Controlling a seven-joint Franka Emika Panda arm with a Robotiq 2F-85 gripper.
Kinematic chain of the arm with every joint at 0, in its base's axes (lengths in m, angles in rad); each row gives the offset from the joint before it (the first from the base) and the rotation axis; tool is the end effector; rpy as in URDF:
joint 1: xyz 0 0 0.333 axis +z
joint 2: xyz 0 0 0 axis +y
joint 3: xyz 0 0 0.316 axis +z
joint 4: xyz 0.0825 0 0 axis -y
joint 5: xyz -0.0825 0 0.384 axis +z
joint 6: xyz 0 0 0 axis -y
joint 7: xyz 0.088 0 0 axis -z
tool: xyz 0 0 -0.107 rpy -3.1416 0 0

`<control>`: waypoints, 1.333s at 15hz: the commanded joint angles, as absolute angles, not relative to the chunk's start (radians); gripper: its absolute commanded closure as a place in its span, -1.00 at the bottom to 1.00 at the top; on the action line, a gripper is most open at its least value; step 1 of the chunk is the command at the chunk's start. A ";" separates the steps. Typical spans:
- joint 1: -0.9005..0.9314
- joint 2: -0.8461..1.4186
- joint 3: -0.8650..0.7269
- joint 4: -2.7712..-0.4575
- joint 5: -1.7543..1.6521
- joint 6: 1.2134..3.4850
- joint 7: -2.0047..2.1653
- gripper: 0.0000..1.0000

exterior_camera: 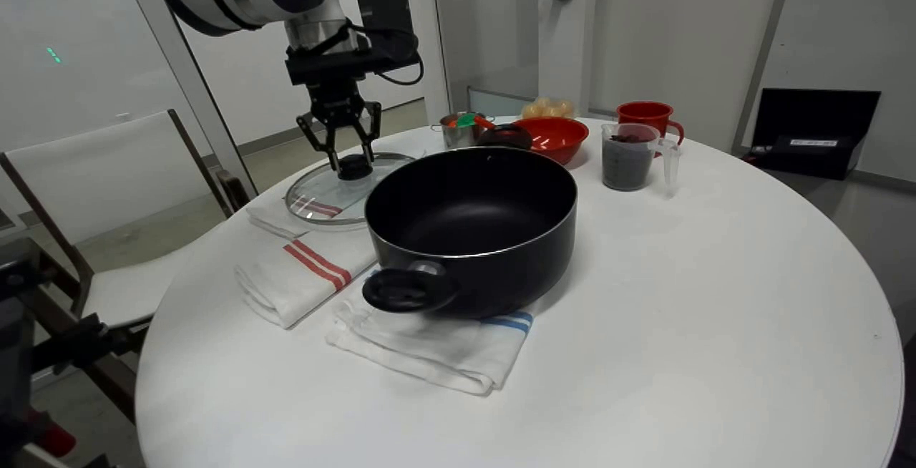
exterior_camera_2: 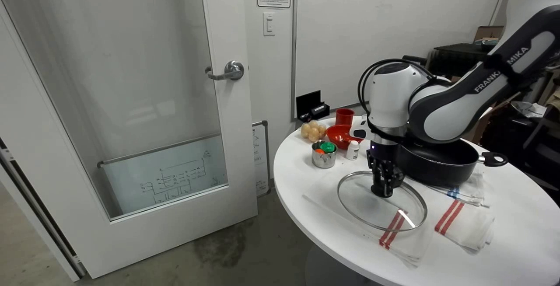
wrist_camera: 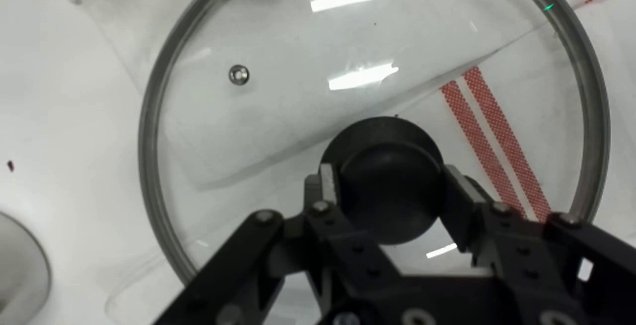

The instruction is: Remove the glass lid from the black pot.

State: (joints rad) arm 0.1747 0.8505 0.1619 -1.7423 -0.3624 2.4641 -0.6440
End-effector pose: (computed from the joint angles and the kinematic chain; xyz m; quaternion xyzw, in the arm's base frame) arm 0.6039 0.2072 0.0835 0.8153 0.5751 -0.0582 0.0345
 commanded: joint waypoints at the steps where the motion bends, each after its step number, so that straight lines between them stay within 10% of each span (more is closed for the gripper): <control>1: 0.166 0.854 0.152 -1.732 -0.394 2.493 -0.673 0.49; 3: 0.164 0.853 0.149 -1.737 -0.398 2.498 -0.680 0.24; 4: 0.165 0.852 0.146 -1.740 -0.403 2.502 -0.682 -0.51; 8: 0.159 0.835 0.151 -1.749 -0.406 2.494 -0.693 -0.94; 20: 0.084 0.583 0.244 -1.922 -0.315 2.436 -0.788 -1.00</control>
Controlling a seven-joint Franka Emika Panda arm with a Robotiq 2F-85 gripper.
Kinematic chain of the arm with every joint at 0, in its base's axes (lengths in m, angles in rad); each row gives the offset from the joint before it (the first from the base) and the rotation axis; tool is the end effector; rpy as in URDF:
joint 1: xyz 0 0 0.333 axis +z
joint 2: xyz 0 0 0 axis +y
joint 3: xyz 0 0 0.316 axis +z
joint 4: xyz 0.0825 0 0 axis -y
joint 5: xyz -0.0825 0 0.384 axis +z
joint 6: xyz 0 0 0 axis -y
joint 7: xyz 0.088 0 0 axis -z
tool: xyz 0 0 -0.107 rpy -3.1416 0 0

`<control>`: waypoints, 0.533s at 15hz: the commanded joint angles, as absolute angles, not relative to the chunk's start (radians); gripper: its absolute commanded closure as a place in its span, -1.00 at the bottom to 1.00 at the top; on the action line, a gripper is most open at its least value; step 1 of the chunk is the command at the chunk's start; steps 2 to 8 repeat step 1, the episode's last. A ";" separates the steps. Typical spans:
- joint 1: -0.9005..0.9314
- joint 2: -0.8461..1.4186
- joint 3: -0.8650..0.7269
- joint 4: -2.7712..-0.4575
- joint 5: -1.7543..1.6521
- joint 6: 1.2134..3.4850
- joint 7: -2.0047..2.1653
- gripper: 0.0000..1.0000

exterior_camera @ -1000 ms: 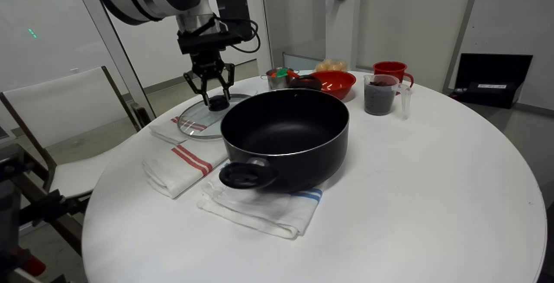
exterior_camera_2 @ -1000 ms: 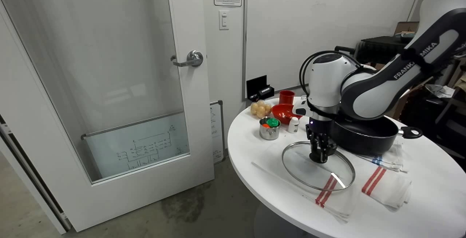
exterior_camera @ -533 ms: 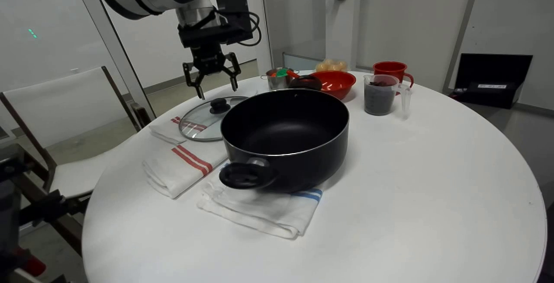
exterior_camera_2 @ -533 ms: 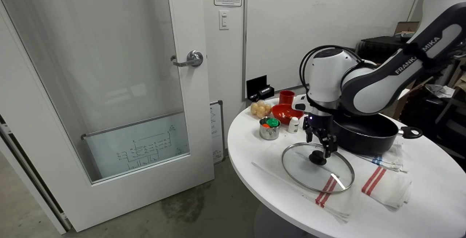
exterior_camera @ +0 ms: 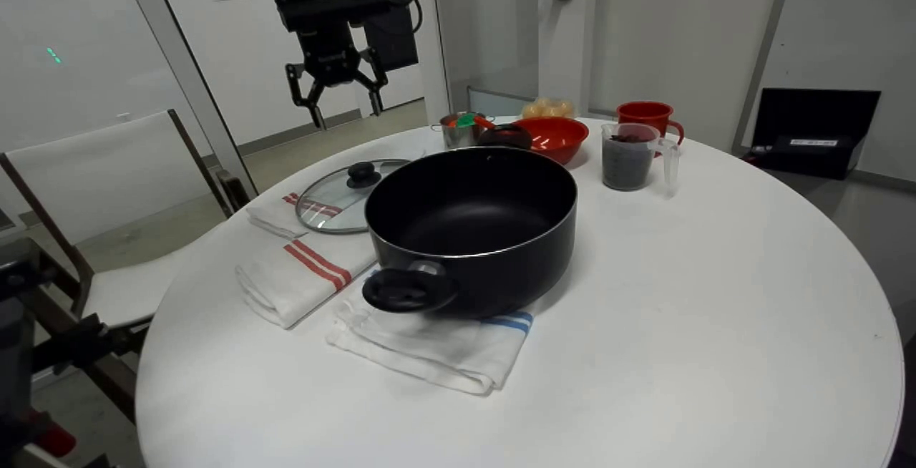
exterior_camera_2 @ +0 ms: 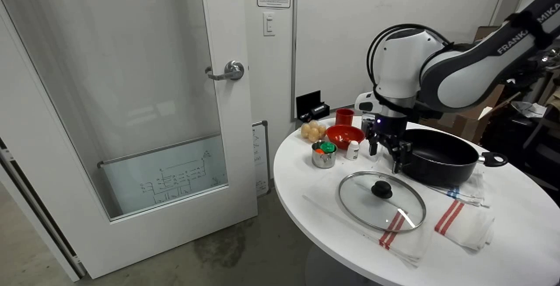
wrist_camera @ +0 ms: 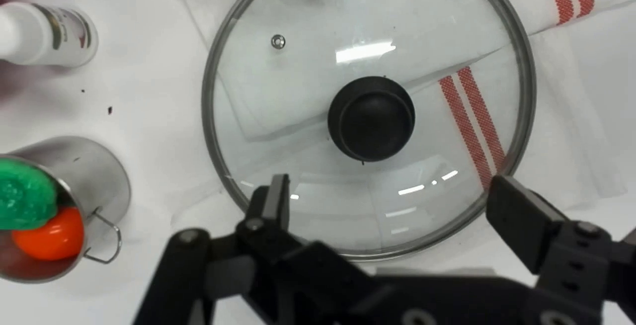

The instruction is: Remove the glass lid from the black pot.

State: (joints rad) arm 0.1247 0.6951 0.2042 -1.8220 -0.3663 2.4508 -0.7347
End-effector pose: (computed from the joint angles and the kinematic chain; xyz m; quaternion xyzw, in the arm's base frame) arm 0.6080 0.2006 0.1551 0.7924 0.6078 -0.0284 0.0426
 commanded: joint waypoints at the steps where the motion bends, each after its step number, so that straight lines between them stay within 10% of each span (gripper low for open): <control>1: 0.072 0.546 0.255 -1.954 -0.296 2.441 -0.797 -1.00; 8: 0.072 0.546 0.255 -1.954 -0.296 2.441 -0.797 -1.00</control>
